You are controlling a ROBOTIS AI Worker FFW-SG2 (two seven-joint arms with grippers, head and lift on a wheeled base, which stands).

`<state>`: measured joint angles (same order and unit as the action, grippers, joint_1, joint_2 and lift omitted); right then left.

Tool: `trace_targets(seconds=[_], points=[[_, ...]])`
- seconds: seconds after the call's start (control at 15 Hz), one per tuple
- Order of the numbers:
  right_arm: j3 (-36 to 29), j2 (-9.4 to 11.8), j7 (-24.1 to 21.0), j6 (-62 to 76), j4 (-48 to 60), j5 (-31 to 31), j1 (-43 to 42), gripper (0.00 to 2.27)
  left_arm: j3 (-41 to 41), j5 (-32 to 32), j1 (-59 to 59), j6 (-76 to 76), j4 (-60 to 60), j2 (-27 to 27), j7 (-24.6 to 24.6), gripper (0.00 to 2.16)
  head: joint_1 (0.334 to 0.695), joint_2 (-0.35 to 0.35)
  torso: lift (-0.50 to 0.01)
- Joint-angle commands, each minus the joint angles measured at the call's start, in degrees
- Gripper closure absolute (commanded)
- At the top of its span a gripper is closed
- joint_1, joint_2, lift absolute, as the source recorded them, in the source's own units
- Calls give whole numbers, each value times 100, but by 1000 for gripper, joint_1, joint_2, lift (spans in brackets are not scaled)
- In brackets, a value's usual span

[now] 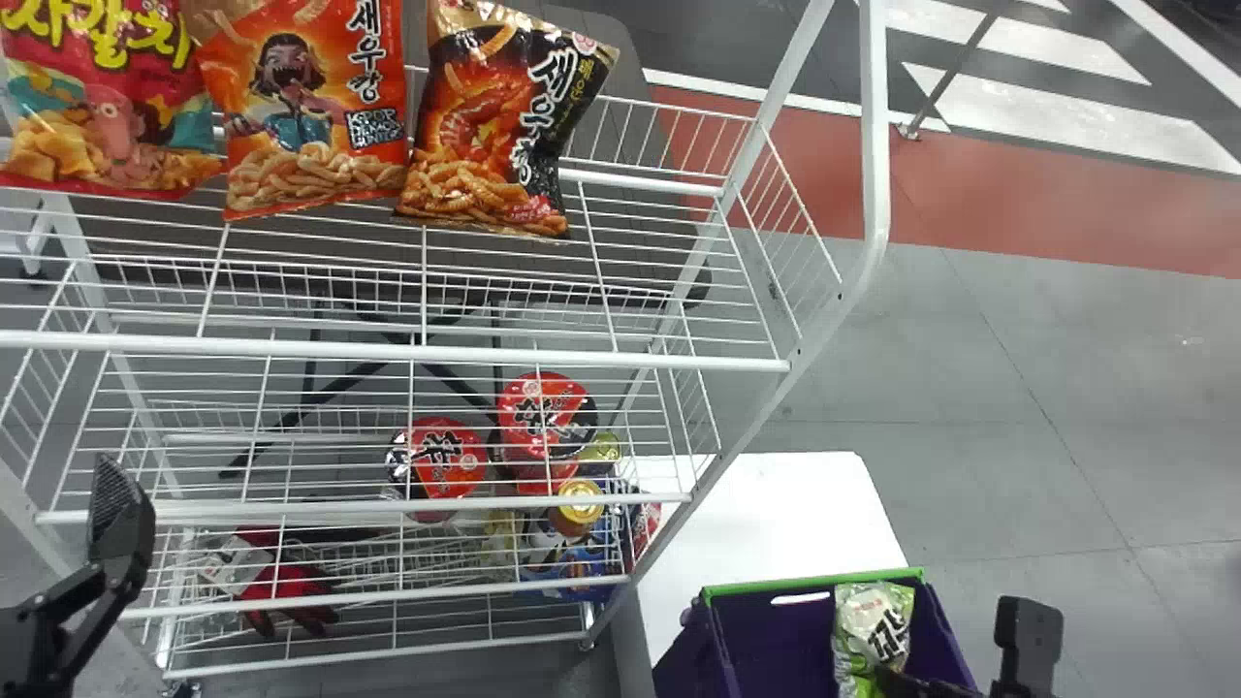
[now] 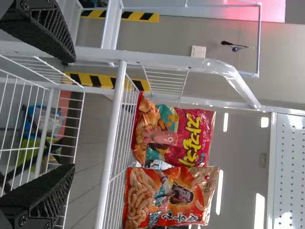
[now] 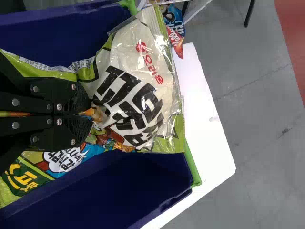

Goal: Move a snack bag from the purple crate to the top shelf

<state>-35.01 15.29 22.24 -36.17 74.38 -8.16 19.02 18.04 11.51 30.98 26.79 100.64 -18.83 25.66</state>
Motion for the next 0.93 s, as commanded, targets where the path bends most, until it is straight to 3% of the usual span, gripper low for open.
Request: trace_targets(seconds=[0.0,0.87], points=[[38,9,0,0,-29,7,-38,1966,-20,0,-4,-38,26,-7,0,-2,695,-350,-89],[21,18,26,0,-2,-28,41,1966,6,-53,84,-126,123,-33,-8,-2,695,-350,-37]])
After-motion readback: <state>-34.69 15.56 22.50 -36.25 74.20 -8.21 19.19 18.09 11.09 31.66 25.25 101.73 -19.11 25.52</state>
